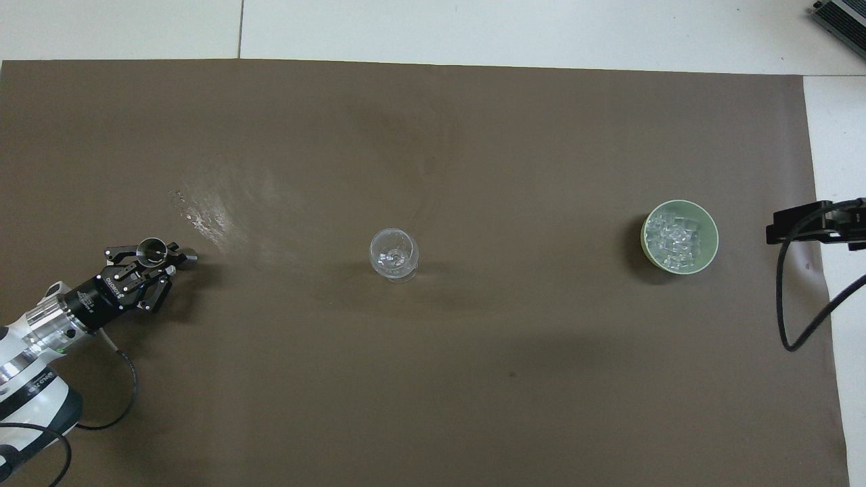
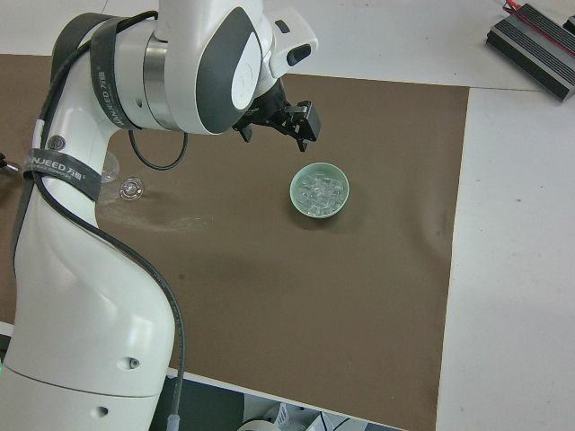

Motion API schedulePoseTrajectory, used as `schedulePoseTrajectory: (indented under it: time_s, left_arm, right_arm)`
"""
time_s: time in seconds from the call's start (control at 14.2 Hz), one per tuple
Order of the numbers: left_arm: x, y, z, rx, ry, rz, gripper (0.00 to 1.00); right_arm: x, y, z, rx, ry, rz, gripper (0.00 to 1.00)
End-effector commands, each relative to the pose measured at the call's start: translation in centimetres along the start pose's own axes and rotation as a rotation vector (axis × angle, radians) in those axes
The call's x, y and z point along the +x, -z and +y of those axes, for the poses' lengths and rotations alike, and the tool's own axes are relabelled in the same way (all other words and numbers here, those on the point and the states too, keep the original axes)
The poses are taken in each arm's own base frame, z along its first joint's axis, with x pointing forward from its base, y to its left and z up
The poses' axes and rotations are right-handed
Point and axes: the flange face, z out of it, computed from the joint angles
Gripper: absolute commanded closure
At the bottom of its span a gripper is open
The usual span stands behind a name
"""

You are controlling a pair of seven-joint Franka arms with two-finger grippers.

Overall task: Pour wine and add ice with both arms
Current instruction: 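Lift the silver jigger with the left gripper off the table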

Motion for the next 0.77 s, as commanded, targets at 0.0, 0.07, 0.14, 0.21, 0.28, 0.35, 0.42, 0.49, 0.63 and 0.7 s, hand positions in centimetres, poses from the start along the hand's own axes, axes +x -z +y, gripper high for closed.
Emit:
schedulePoseTrajectory:
  time_s: [0.0,0.07,0.14,0.21,0.28,0.35,0.42,0.49,0.63,0.7]
  left_arm:
    - [-0.3,0.5,0.1,-0.021,0.039,-0.036,1.0]
    - [-0.4,0.7,0.2,-0.022,0.047,-0.046,1.0]
    - [-0.7,0.6,0.3,-0.015,0.052,-0.062,1.0]
    - [-0.8,0.6,0.3,-0.013,0.055,-0.071,1.0]
    - [-0.9,0.6,0.4,-0.012,0.052,-0.073,1.0]
    - [-1.0,0.5,0.4,-0.009,0.052,-0.081,1.0]
    - [-1.3,0.4,0.4,-0.002,0.049,-0.099,1.0]
    - [-1.5,0.5,0.4,0.001,0.046,-0.111,1.0]
    - [-2.2,0.4,0.5,0.005,0.04,-0.125,1.0]
    - [-2.3,0.5,0.5,0.004,0.041,-0.127,1.0]
  right_arm:
    - [-0.7,0.1,0.1,0.003,0.022,-0.006,0.0]
    - [-0.7,0.1,0.1,0.004,0.022,-0.006,0.0]
    - [-0.7,0.1,0.1,0.003,0.022,-0.006,0.0]
    - [-0.7,0.1,0.1,0.003,0.022,-0.006,0.0]
    - [-0.7,0.1,0.1,0.004,0.022,-0.006,0.0]
    - [-0.7,0.1,0.1,0.003,0.022,-0.006,0.0]
    - [-0.7,0.1,0.1,0.003,0.022,-0.006,0.0]
    - [-0.7,0.1,0.1,0.003,0.022,-0.006,0.0]
    - [-0.7,0.1,0.1,0.003,0.022,-0.006,0.0]
    - [-0.7,0.1,0.1,0.004,0.022,-0.006,0.0]
